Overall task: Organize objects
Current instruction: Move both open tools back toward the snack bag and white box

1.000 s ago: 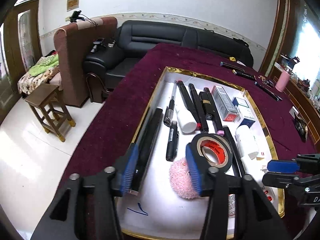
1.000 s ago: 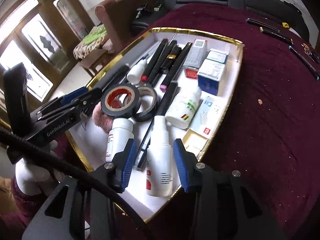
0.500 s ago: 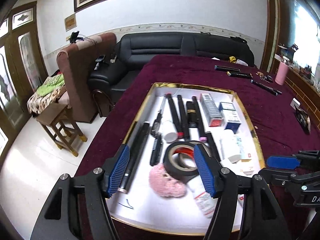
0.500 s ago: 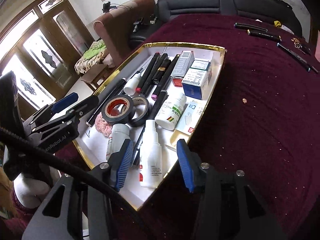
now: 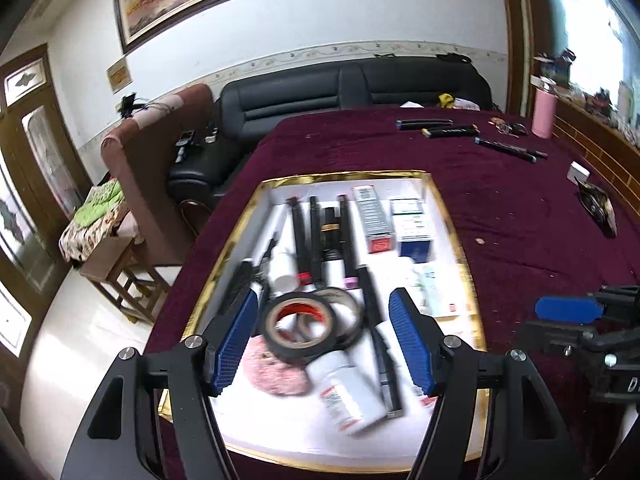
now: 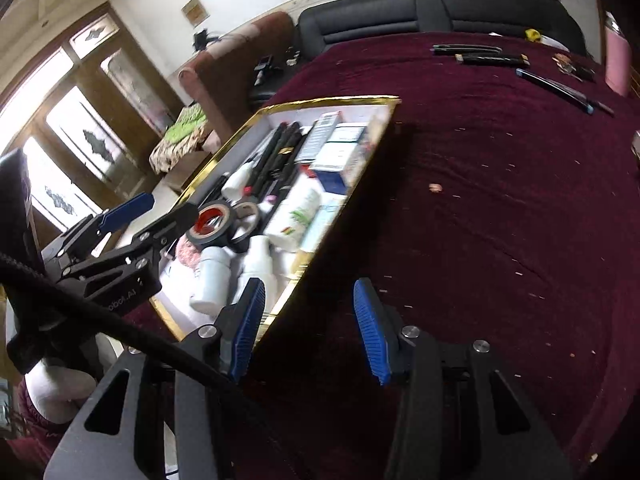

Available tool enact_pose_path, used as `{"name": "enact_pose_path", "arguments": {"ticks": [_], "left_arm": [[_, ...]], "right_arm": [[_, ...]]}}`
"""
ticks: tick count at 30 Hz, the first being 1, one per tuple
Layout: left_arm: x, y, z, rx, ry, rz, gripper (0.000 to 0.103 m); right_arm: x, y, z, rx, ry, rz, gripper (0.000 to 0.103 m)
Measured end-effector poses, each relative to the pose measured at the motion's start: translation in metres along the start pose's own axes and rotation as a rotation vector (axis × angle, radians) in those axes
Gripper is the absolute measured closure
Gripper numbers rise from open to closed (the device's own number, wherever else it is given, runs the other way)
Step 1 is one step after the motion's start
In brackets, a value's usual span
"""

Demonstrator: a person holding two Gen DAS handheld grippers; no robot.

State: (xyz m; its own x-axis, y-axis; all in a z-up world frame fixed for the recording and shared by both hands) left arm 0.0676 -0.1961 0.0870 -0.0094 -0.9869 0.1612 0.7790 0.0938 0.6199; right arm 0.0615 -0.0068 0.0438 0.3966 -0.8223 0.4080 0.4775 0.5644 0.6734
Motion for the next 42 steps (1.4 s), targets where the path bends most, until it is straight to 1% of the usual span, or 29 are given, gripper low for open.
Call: {"name": "enact_pose_path", "arguments": {"ticks": [2,4,7,9,10,13,15,16,18,20,21,23,24,27,29,30,33,36,40,42], "left_arm": [[-0.012,0.001,0.003,0.002,-0.021,-0.015,0.041],[-0.029,0.002,0.006,0.007,-0.044,-0.049,0.041],[-0.058,0.005,0.012,0.014,-0.082,-0.133,0.041],[-0.078,0.004,0.014,0.033,-0.097,-0.214,0.041],[-0.090,0.002,0.015,0.052,-0.099,-0.260,0.040],[-0.124,-0.009,0.016,0.114,-0.101,-0.387,0.023],[-0.148,-0.018,0.015,0.141,-0.111,-0.442,0.022],[-0.158,-0.022,0.014,0.149,-0.116,-0.455,0.022],[-0.176,-0.036,0.014,0.168,-0.121,-0.486,0.023],[-0.188,-0.051,0.012,0.208,-0.116,-0.485,0.023],[-0.193,-0.058,0.012,0.220,-0.109,-0.500,0.023],[-0.197,-0.068,0.006,0.240,-0.109,-0.485,0.021],[-0.199,-0.067,0.005,0.218,-0.121,-0.477,0.020],[-0.203,-0.064,0.001,0.210,-0.143,-0.485,0.013],[-0.206,-0.063,-0.002,0.200,-0.158,-0.494,0.003],[-0.208,-0.063,-0.004,0.197,-0.175,-0.496,0.002],[-0.216,-0.064,-0.006,0.194,-0.216,-0.462,0.002],[-0.218,-0.064,-0.008,0.193,-0.234,-0.444,0.002],[-0.223,-0.063,-0.009,0.194,-0.232,-0.451,0.002],[-0.223,-0.063,-0.009,0.194,-0.232,-0.450,0.002]], "right_arm": [[-0.014,0.008,-0.001,-0.015,-0.029,-0.005,0.058],[-0.032,0.016,-0.001,-0.032,-0.063,-0.014,0.058],[-0.071,0.035,-0.002,-0.066,-0.138,-0.045,0.057],[-0.093,0.047,-0.004,-0.084,-0.181,-0.067,0.057],[-0.109,0.058,-0.006,-0.098,-0.207,-0.096,0.057],[-0.148,0.088,-0.006,-0.143,-0.262,-0.180,0.057],[-0.173,0.109,-0.003,-0.175,-0.289,-0.243,0.057],[-0.187,0.120,0.001,-0.190,-0.301,-0.280,0.055],[-0.208,0.137,0.007,-0.220,-0.332,-0.324,0.051],[-0.235,0.150,0.017,-0.251,-0.374,-0.336,0.051],[-0.247,0.157,0.021,-0.263,-0.393,-0.341,0.051],[-0.267,0.161,0.030,-0.274,-0.433,-0.343,0.051],[-0.279,0.162,0.036,-0.286,-0.463,-0.337,0.051],[-0.300,0.157,0.054,-0.304,-0.528,-0.316,0.051],[-0.314,0.152,0.067,-0.306,-0.555,-0.315,0.051],[-0.322,0.147,0.077,-0.298,-0.561,-0.331,0.051],[-0.343,0.132,0.095,-0.286,-0.576,-0.371,0.051],[-0.364,0.120,0.114,-0.294,-0.605,-0.383,0.051],[-0.393,0.106,0.138,-0.307,-0.643,-0.360,0.051],[-0.406,0.094,0.144,-0.296,-0.678,-0.308,0.050]]}}
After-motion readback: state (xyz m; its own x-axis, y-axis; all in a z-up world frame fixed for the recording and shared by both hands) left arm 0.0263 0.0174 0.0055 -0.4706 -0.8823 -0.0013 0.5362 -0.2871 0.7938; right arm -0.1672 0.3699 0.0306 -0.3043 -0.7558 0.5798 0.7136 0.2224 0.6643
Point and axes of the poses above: each gripper's, at about its wrist camera, not at the fingertips, and y roughly against the way its jaws point, x to its left, z to its top, the point moved 2 cm from there along -y, roughly the way its jaws point, and after that the axes turned 4 degrees about -x, right-handed, at the moved point
